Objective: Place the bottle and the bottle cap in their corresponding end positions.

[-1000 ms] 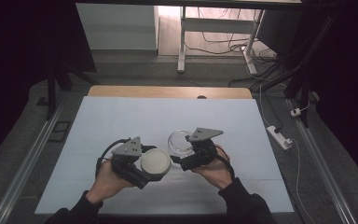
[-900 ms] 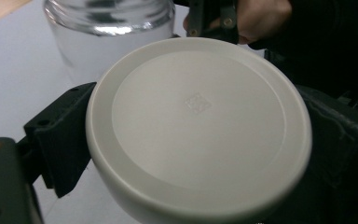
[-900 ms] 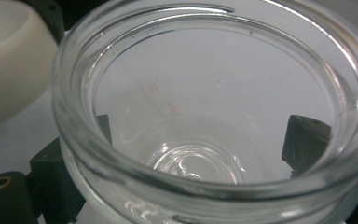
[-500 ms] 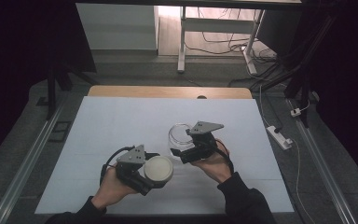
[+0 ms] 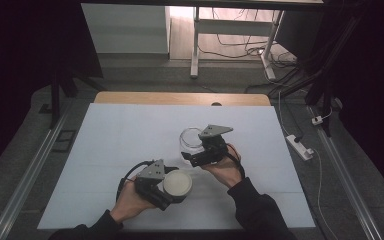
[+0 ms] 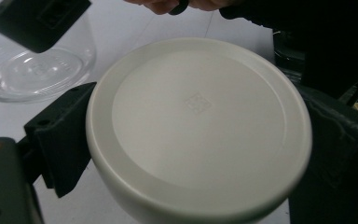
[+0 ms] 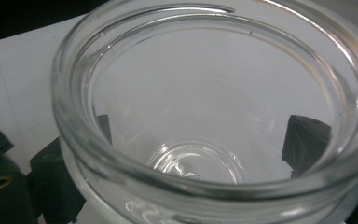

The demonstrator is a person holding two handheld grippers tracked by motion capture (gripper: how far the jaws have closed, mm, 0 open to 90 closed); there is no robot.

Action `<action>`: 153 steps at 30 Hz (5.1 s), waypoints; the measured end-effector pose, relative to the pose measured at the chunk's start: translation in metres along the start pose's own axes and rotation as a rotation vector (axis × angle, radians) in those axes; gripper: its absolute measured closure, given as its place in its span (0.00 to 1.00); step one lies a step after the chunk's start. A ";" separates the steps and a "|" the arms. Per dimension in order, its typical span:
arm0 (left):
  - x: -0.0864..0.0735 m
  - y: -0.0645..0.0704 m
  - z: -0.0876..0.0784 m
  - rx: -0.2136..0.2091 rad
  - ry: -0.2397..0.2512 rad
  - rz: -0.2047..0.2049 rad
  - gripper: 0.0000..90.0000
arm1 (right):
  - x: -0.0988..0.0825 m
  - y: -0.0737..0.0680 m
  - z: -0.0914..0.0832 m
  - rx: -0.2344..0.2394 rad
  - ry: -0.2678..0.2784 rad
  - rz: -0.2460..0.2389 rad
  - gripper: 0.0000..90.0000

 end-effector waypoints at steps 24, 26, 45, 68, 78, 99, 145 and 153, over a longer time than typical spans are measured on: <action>-0.007 -0.018 0.039 -0.002 -0.081 0.006 0.09 | 0.012 0.012 0.044 -0.027 -0.043 0.014 0.07; -0.008 -0.020 0.042 0.000 -0.093 0.007 0.09 | 0.012 0.013 0.048 -0.029 -0.047 0.017 0.07; -0.014 -0.028 0.059 0.016 -0.221 0.025 0.09 | 0.003 0.011 0.065 -0.044 -0.064 0.009 0.07; -0.012 -0.027 0.066 0.051 -0.309 0.029 0.08 | -0.001 0.010 0.067 -0.048 -0.068 0.010 0.07; -0.013 -0.030 0.061 0.018 -0.266 -0.018 0.00 | 0.000 0.010 0.064 -0.037 -0.060 0.016 0.03; -0.018 -0.025 0.019 -0.021 -0.140 -0.094 0.00 | -0.005 0.011 0.040 -0.014 -0.020 0.043 0.00; -0.117 0.007 -0.103 0.197 0.028 -0.357 0.00 | -0.080 -0.025 -0.067 -0.043 0.068 0.056 0.00; -0.140 0.014 -0.116 0.239 0.028 -0.414 0.00 | -0.107 -0.023 -0.087 -0.073 0.078 0.103 0.00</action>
Point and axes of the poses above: each handheld gripper's, and its own axes: z roughly forward along the jaws, x roughly out of its top, y roughly to its right, the point moved 2 cm from there along z, roughly forward along the jaws, and after that the axes turned 15 degrees about -y, right-handed, at the moved point
